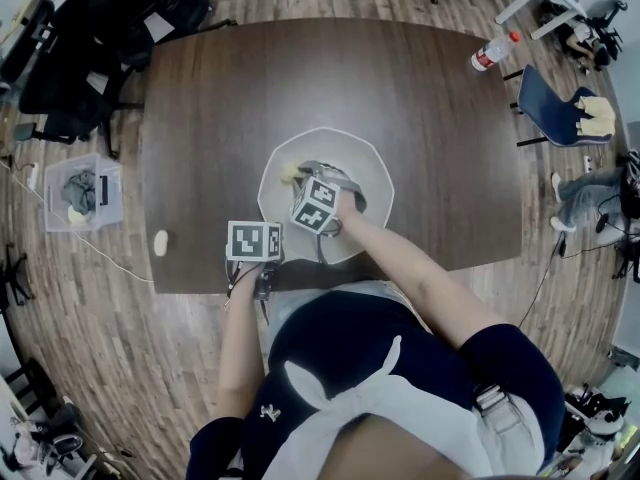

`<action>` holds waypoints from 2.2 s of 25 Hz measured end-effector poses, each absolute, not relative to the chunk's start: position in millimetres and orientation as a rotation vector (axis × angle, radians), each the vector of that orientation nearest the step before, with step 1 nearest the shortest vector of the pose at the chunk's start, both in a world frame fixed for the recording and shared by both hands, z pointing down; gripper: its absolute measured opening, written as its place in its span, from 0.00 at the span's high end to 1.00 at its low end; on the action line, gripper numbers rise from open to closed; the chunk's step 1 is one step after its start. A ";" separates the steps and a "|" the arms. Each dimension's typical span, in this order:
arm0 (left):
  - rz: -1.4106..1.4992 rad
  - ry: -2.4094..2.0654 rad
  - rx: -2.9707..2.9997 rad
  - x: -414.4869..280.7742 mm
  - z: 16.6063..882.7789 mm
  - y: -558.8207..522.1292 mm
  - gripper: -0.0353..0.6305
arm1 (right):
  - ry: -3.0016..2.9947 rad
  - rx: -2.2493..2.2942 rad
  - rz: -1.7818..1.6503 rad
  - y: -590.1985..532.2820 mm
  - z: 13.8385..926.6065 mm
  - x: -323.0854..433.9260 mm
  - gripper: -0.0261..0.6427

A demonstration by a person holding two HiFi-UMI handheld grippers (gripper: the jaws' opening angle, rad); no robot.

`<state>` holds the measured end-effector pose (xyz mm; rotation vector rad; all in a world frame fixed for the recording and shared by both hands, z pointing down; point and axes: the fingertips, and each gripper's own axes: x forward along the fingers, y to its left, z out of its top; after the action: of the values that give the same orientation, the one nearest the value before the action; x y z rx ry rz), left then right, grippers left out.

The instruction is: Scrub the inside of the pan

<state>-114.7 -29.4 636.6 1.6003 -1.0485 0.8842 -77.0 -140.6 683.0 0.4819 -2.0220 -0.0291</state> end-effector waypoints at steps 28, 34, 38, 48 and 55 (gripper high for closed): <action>0.829 -1.070 1.598 -116.6 634.8 -29.2 0.82 | -1.666 0.519 0.091 -169.2 690.7 12.4 0.84; 0.821 -1.072 1.592 -119.5 634.2 -30.0 0.82 | -1.567 0.423 0.187 -156.2 694.5 31.7 0.84; 0.818 -1.077 1.594 -117.1 634.2 -28.2 0.82 | -1.500 0.357 0.175 -142.5 698.0 43.1 0.84; 0.819 -1.082 1.591 -118.4 634.1 -28.7 0.82 | -1.390 0.244 0.204 -105.4 700.9 54.5 0.84; 0.820 -1.082 1.589 -117.2 634.4 -29.3 0.82 | -1.406 0.151 0.277 -70.3 701.1 48.0 0.84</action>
<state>-117.2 -29.3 634.4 1.5886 -1.0820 0.8202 48.0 -70.3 701.1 0.1514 -1.4056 0.2773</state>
